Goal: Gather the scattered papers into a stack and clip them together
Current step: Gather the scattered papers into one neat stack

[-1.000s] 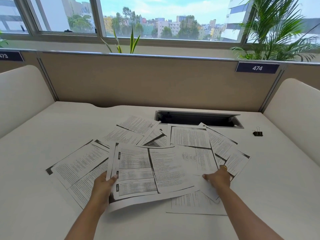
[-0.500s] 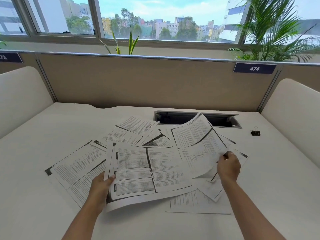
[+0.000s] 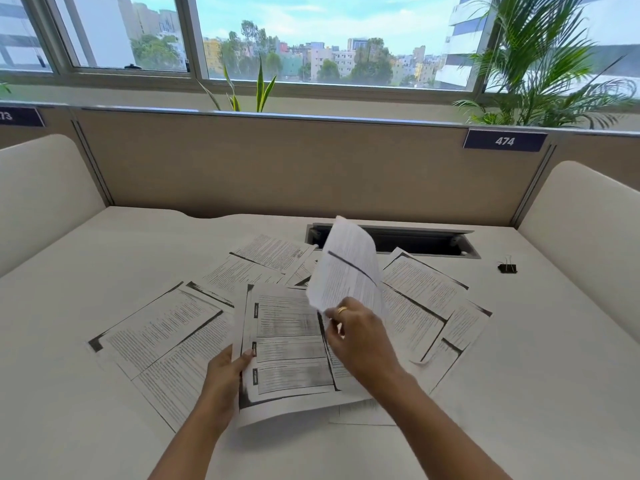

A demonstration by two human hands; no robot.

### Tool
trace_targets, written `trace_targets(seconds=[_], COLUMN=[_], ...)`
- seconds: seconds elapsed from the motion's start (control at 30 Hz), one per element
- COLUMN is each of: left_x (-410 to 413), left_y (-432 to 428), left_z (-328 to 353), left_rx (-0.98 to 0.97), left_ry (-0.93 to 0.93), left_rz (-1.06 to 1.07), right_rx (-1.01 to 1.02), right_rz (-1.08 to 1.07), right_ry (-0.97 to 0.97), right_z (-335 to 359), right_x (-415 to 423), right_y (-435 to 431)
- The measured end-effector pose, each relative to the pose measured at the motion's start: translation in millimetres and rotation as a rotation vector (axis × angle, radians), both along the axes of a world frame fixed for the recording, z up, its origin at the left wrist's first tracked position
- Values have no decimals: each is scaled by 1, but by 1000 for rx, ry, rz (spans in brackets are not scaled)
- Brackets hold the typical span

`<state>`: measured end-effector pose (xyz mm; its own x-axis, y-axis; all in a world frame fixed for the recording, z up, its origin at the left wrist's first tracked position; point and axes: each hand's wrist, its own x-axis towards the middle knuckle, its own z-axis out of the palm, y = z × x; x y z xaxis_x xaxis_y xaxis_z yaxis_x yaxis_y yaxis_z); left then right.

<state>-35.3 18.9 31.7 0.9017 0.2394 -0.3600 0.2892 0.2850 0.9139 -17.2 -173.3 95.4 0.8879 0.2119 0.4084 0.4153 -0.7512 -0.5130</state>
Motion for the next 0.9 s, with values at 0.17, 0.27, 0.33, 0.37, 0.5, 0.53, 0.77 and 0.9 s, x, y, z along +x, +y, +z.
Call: trace_targets(seconds=[0.17,0.27,0.33,0.37,0.5,0.53,0.77,0.9], left_x=[-3,-4,-6,-7,-8,-8,-5,-6], left_y=[-11,-14,-15,-16,-20,-21,-15,-7], left_z=[-1,-3,-5,-6,-9,-10,-17,-19], left_rx=[4,7,14,16,2,3,-11,-31], left_ry=[-16,-12,-12,-9,10,13,53,87], left_rz=[-29,-39,-50,-56,-74,-77,-82,-81], right_rx=[-115,-120,-97,-54,327,417,609,840], right_rz=[106,121,80,45,-95,-94,76,166], right_ry=[147,203,231,256,483,535,548,514], right_z=[-27,-37,-43,-46,-45,-43,8,49], right_x=[-17,-19,-18,-17,-15,-14,-8,-4], right_y=[32,39,41,42,42,42,39,22])
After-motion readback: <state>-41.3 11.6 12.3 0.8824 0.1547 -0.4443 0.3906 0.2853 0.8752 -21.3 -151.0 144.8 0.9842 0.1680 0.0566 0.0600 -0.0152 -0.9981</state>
